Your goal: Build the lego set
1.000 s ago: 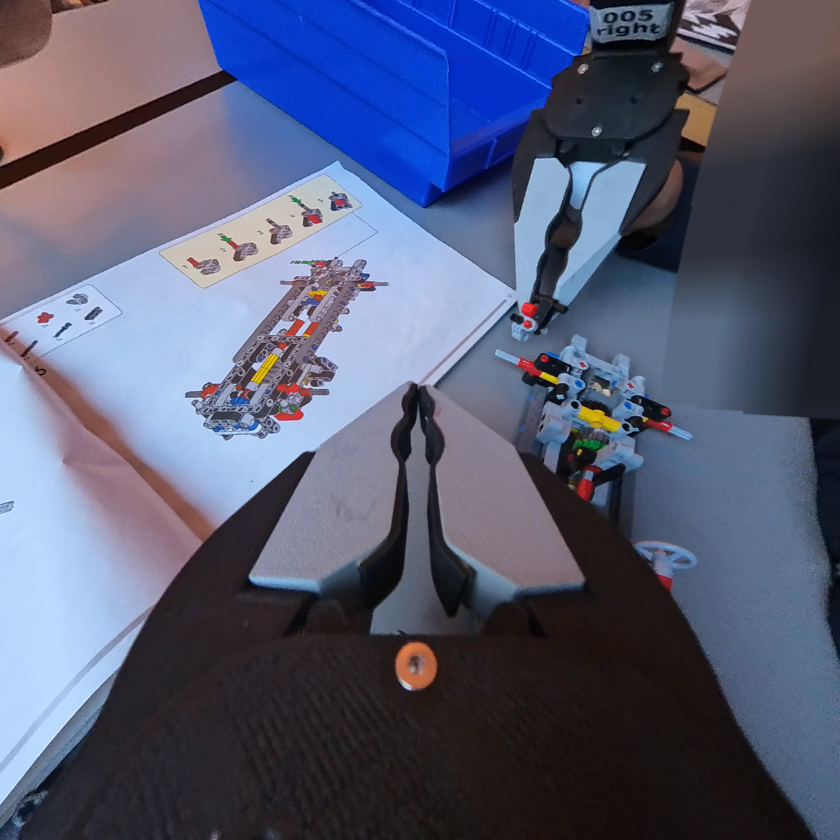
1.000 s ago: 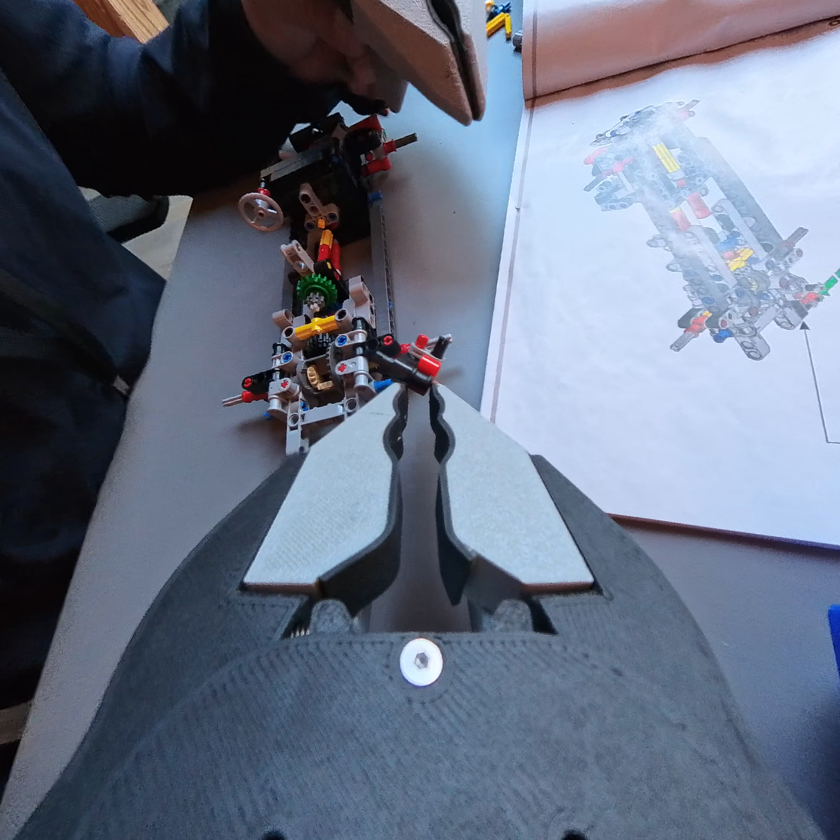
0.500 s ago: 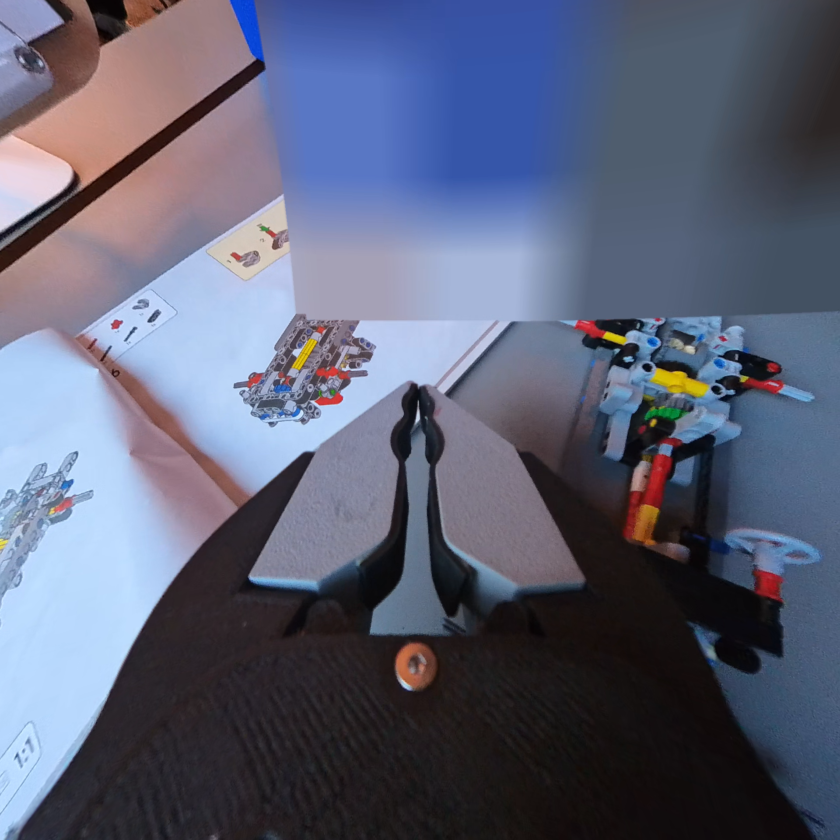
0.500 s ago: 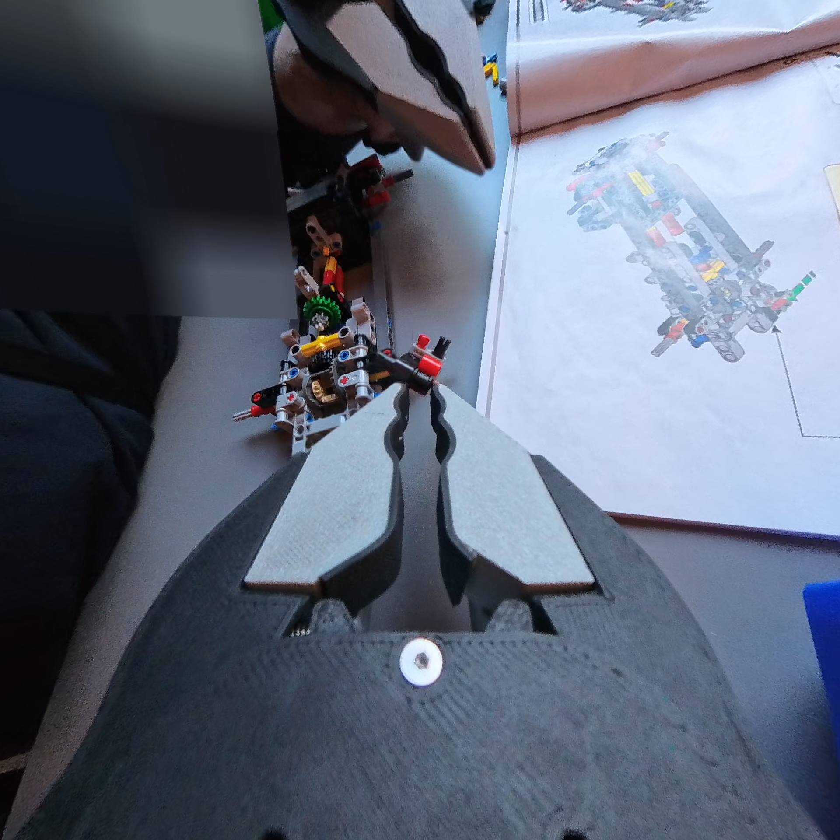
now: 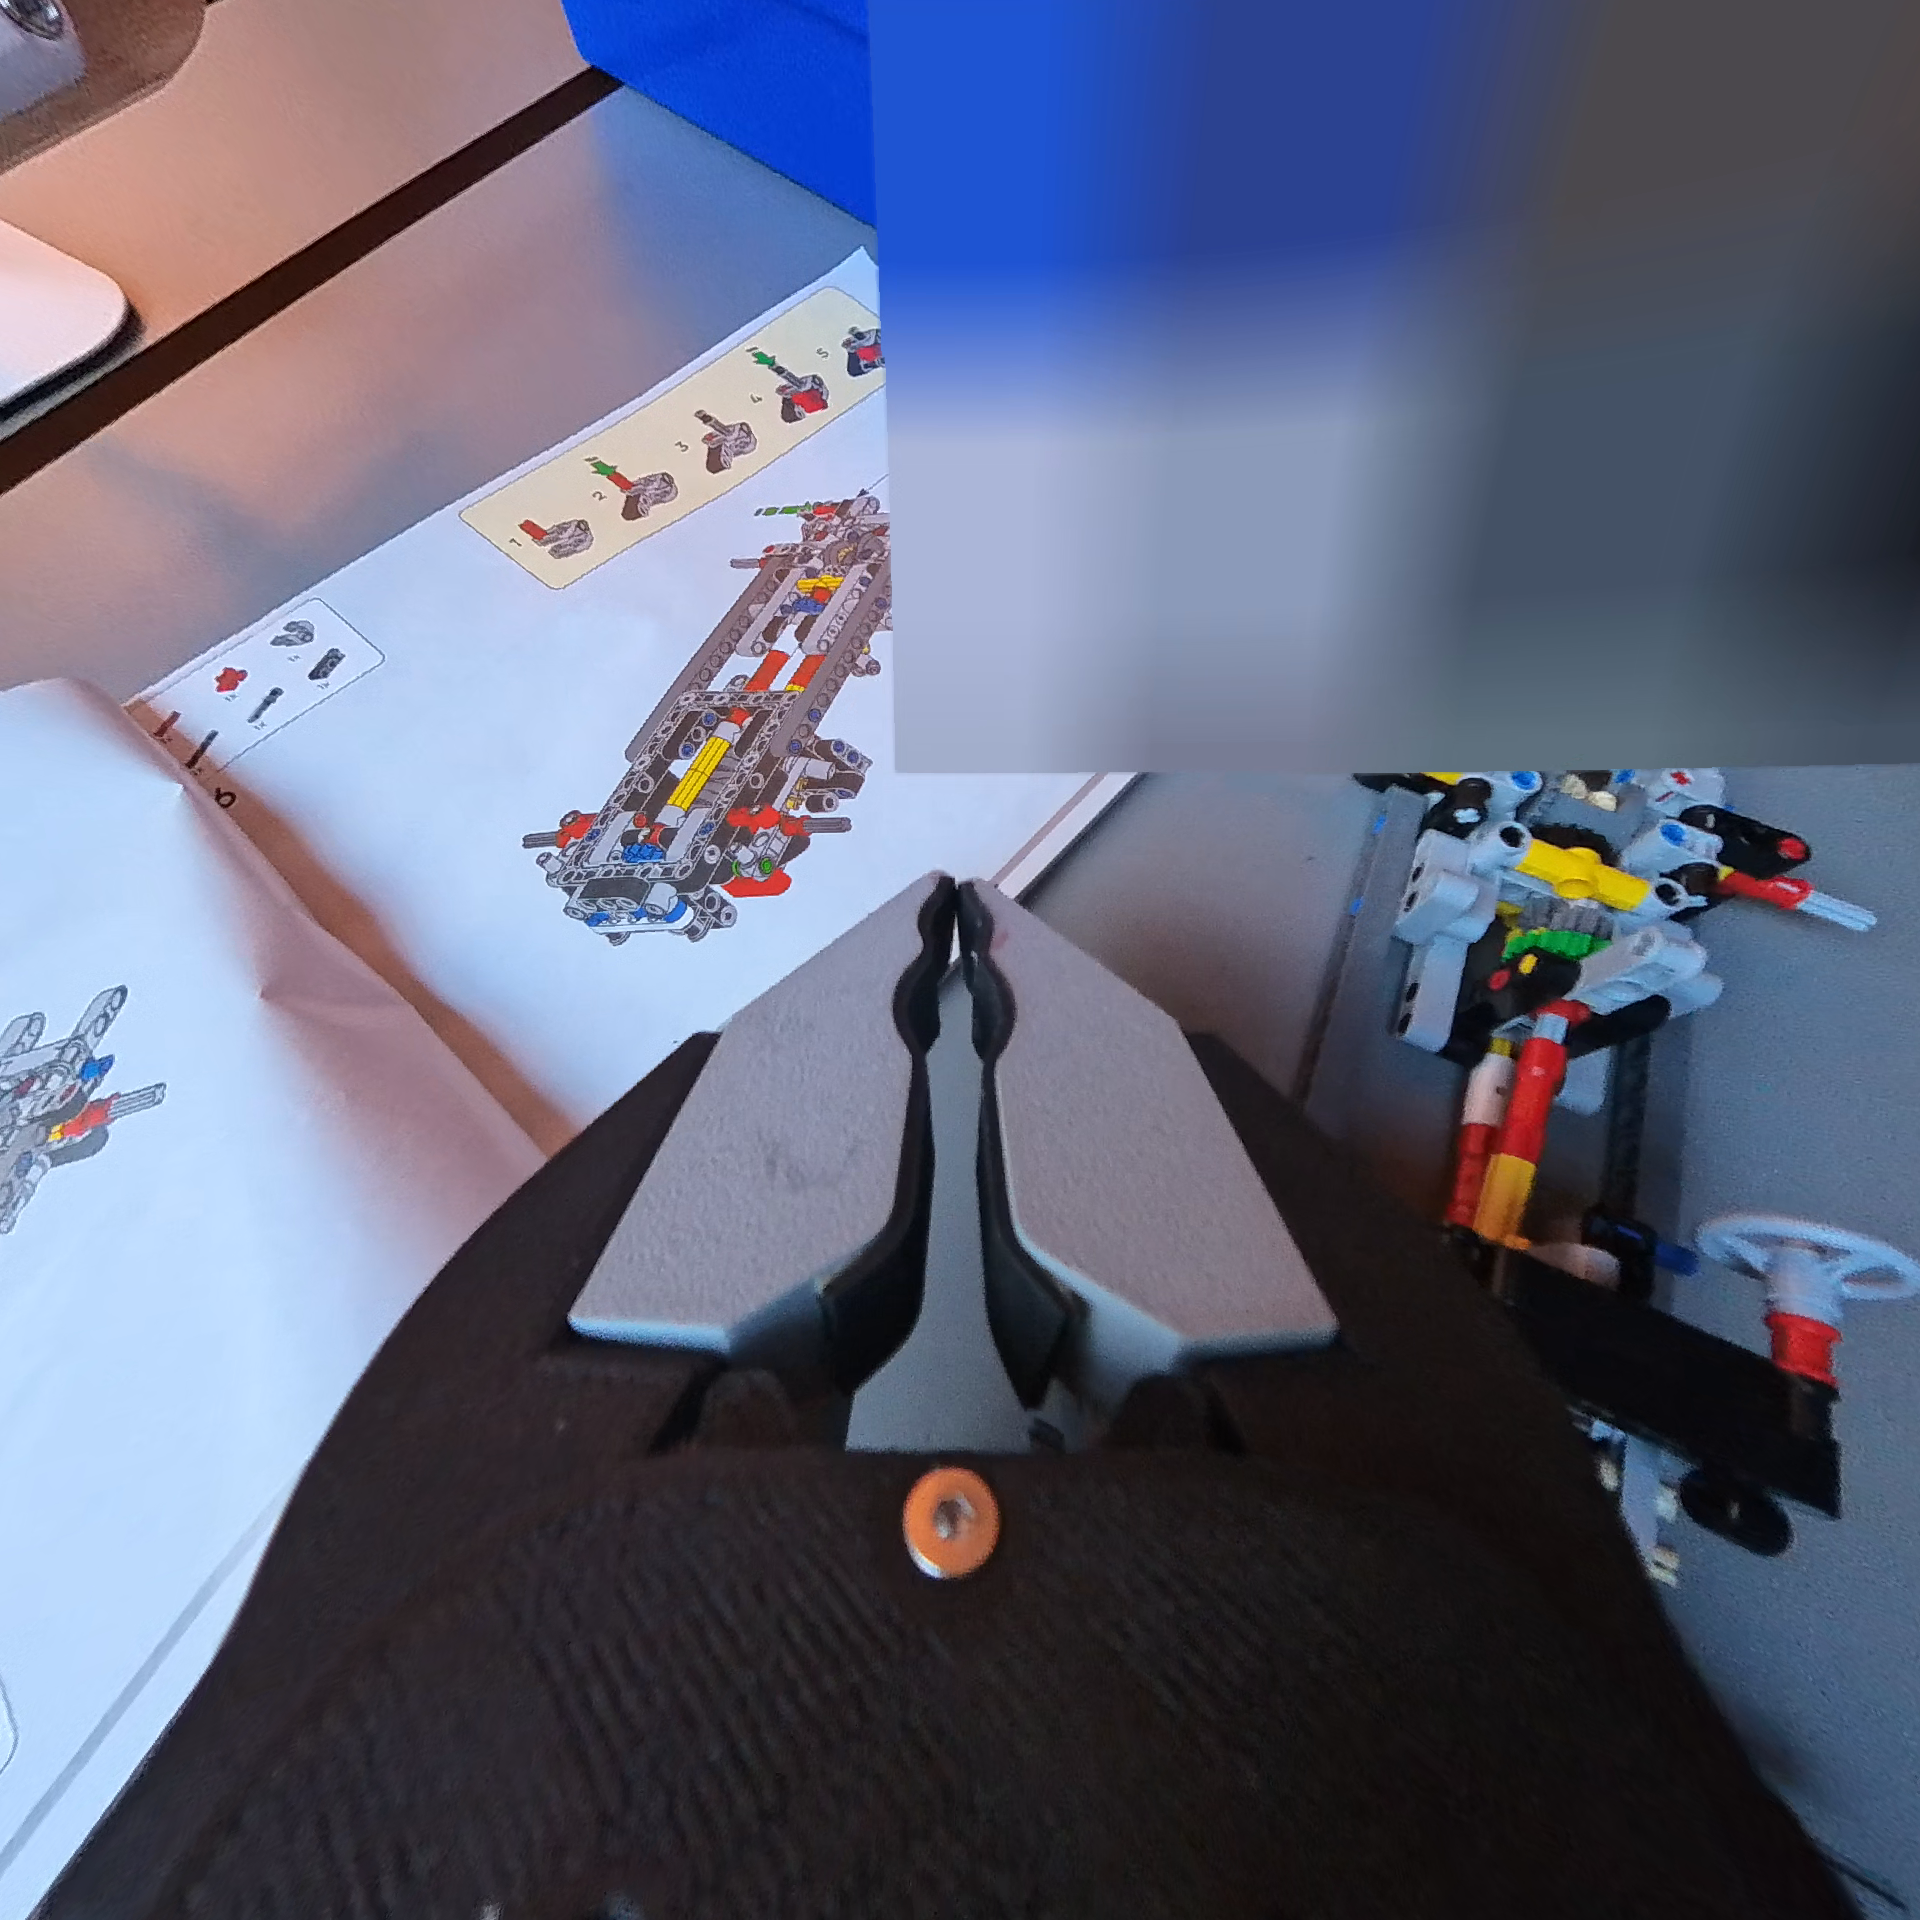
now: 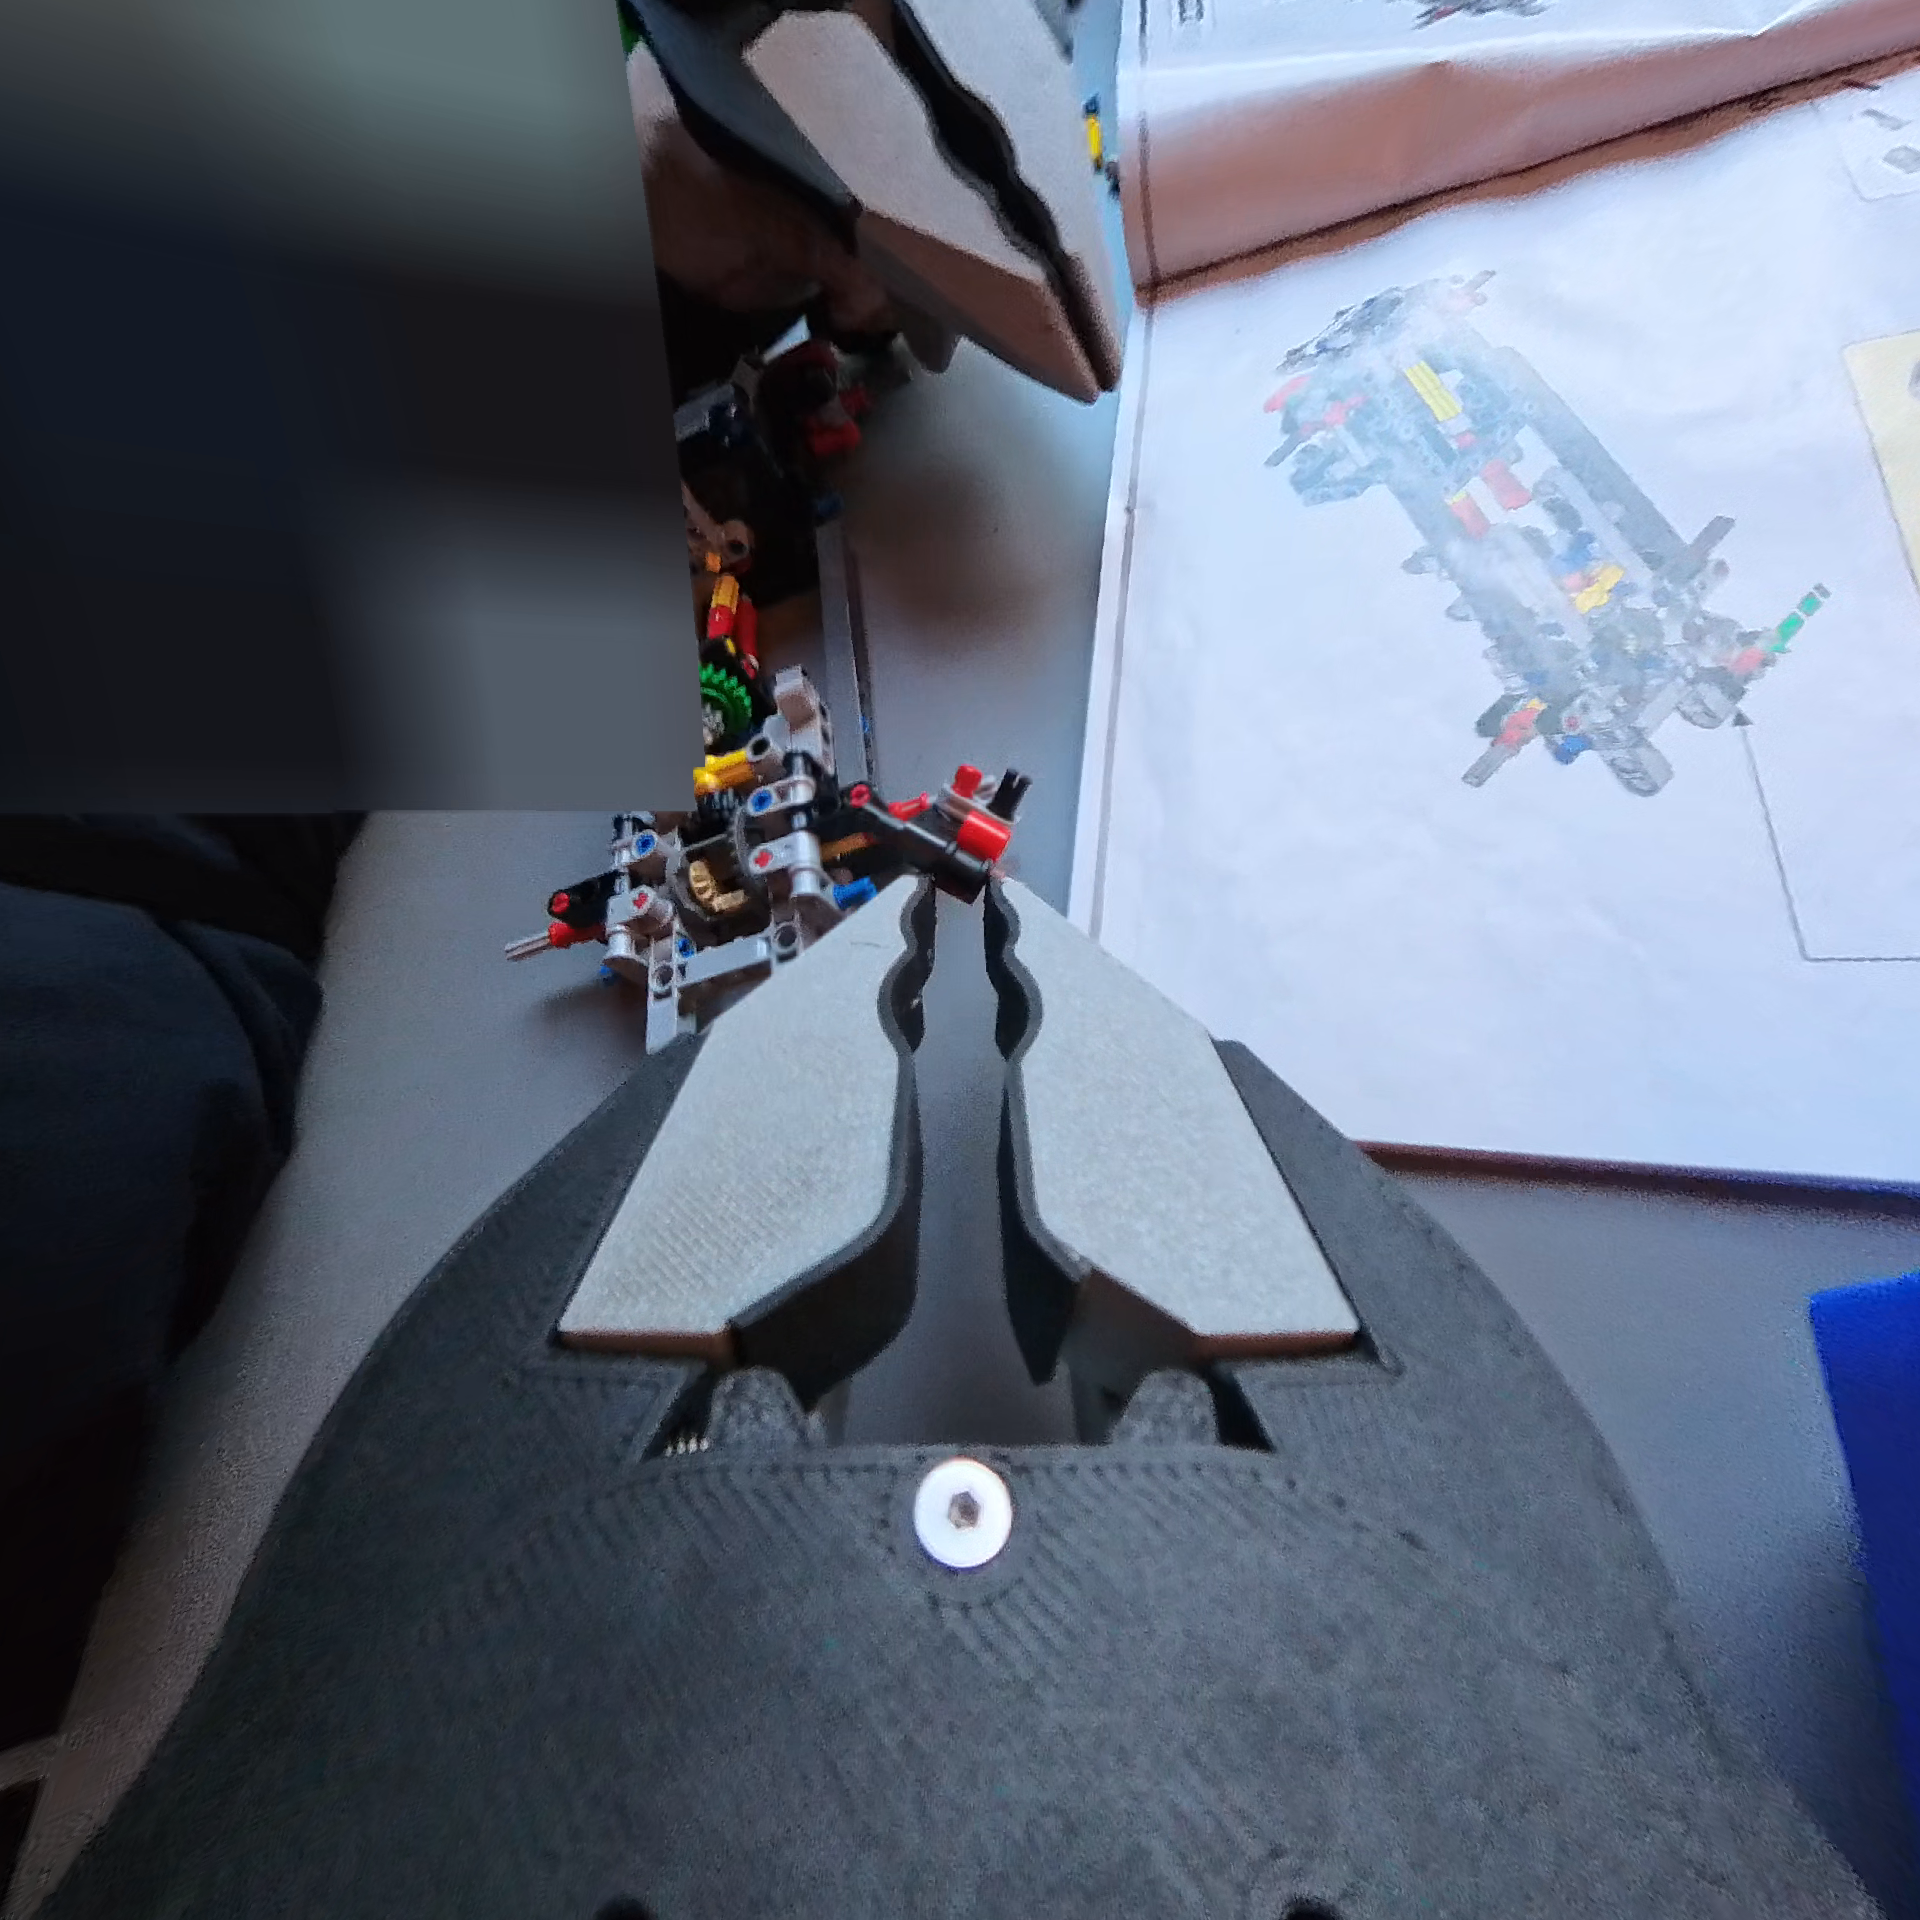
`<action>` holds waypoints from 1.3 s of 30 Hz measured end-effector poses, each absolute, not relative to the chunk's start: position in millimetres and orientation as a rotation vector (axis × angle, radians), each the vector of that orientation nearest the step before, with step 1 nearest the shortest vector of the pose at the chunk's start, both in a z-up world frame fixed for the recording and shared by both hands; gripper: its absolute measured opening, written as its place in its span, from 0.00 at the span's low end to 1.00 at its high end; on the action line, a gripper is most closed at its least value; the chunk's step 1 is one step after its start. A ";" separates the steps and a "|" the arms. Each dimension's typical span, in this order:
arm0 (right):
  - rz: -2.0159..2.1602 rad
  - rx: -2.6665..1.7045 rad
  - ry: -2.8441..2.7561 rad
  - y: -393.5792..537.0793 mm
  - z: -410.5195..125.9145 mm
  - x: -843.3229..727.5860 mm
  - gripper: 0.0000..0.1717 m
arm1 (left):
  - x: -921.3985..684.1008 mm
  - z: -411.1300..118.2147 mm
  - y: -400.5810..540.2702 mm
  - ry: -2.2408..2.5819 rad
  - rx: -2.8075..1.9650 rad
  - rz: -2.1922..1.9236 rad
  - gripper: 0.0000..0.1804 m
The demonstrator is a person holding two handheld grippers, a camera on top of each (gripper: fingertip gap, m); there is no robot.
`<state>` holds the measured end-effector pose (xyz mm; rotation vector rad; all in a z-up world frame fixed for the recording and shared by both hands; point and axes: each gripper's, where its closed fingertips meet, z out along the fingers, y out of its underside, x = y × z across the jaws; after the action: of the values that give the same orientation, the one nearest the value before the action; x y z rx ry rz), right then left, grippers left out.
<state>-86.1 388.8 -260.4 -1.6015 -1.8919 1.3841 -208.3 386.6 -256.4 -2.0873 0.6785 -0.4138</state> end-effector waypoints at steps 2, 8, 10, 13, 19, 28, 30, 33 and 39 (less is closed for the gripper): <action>1.322 -1.563 -1.959 382.9 -265.6 -83.8 0.03 | -207.9 -256.2 386.2 0.699 -2.087 -0.379 0.00; 1.085 -1.401 -2.045 380.8 -274.8 -83.0 0.03 | -203.2 -256.2 383.9 0.760 -2.085 -0.303 0.00; 1.033 -1.319 -2.013 384.0 -270.0 -84.6 0.03 | -197.4 -256.0 381.3 0.778 -2.084 -0.333 0.00; 1.020 -1.227 -1.974 385.7 -261.6 -85.6 0.03 | -178.8 -244.7 375.4 0.793 -2.053 -0.489 0.00; 1.074 -1.157 -1.899 387.5 -246.5 -87.3 0.03 | -139.2 -219.0 376.3 0.985 -2.031 -0.564 0.04; 1.026 -1.036 -1.900 376.6 -242.1 -88.9 0.03 | -100.5 -234.5 378.8 1.318 -2.065 -0.592 0.11; 1.035 -1.023 -1.894 375.6 -240.4 -89.1 0.03 | -93.5 -232.8 376.7 1.337 -2.041 -0.675 0.13; 1.047 -1.016 -1.876 376.0 -237.7 -90.1 0.03 | -84.4 -227.7 373.7 1.351 -1.999 -0.787 0.13; 1.108 -1.037 -1.832 379.3 -231.1 -90.4 0.03 | -86.4 -231.1 379.0 1.336 -1.997 -0.778 0.09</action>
<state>-90.4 379.3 -231.1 -1.0369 -1.8324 1.1085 -86.4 379.0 -231.1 -1.9969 1.3361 -0.7775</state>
